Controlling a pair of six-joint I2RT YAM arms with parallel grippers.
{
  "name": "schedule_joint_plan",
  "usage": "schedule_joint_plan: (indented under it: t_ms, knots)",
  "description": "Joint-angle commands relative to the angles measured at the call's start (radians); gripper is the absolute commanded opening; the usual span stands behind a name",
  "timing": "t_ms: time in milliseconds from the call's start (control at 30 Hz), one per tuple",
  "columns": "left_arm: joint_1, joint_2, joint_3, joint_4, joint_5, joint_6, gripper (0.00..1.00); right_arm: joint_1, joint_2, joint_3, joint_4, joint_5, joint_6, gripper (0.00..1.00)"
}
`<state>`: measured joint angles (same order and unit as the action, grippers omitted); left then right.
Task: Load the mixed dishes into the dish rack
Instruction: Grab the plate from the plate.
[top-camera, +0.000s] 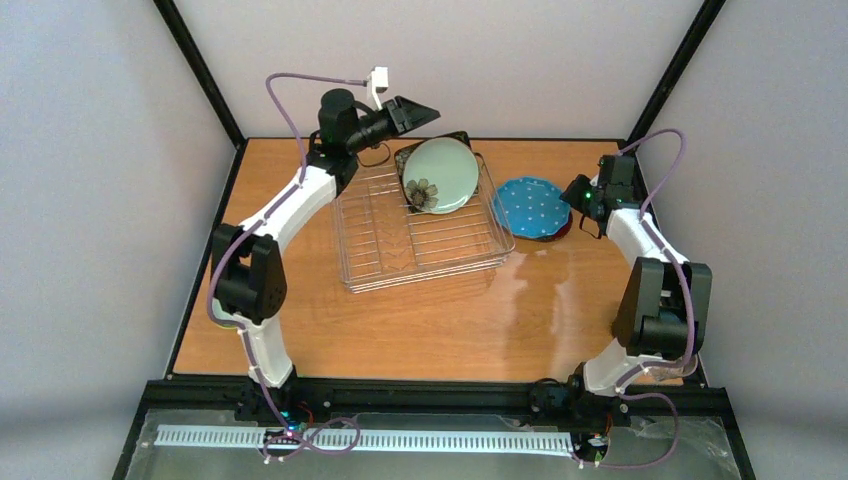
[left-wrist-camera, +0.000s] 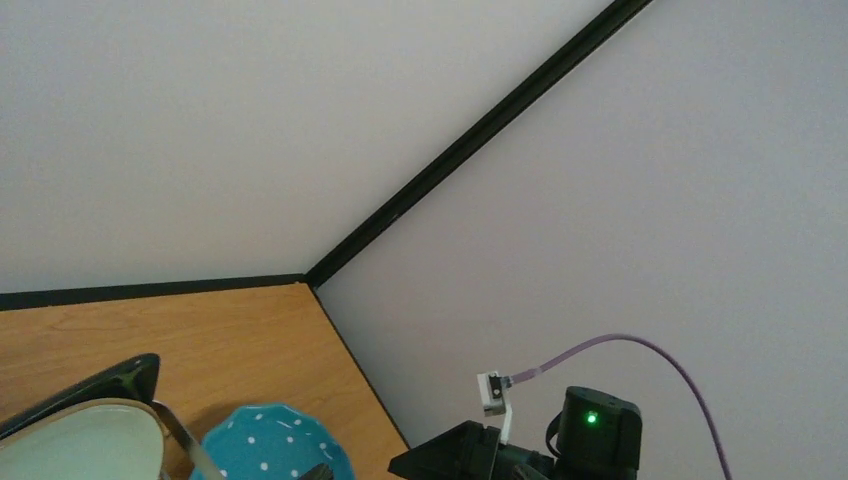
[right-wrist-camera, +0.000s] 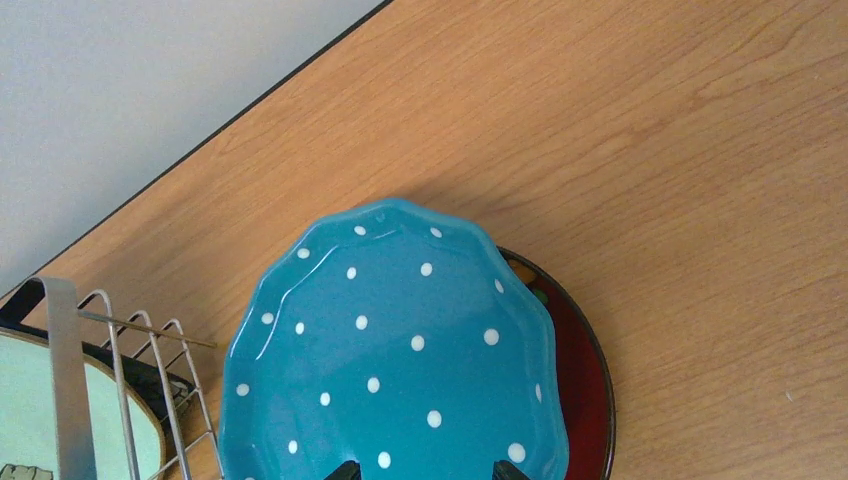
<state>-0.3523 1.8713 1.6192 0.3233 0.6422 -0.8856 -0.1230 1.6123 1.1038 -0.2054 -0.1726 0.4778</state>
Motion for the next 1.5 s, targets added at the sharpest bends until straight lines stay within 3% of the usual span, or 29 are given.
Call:
schedule_joint_plan:
  t_ms: [0,433,1467]
  knots:
    - [-0.010,-0.051,0.041,-0.110,-0.069,0.127,1.00,-0.013,0.045,-0.018,0.038,-0.002,0.019,0.75]
    - [-0.053,-0.074,0.045,-0.257,-0.195,0.333,1.00,-0.054,0.116,-0.036,0.083,0.008,0.019,0.75]
    - [-0.060,-0.078,0.008,-0.253,-0.245,0.379,0.99,-0.074,0.340,-0.017,0.247,-0.211,0.104,0.75]
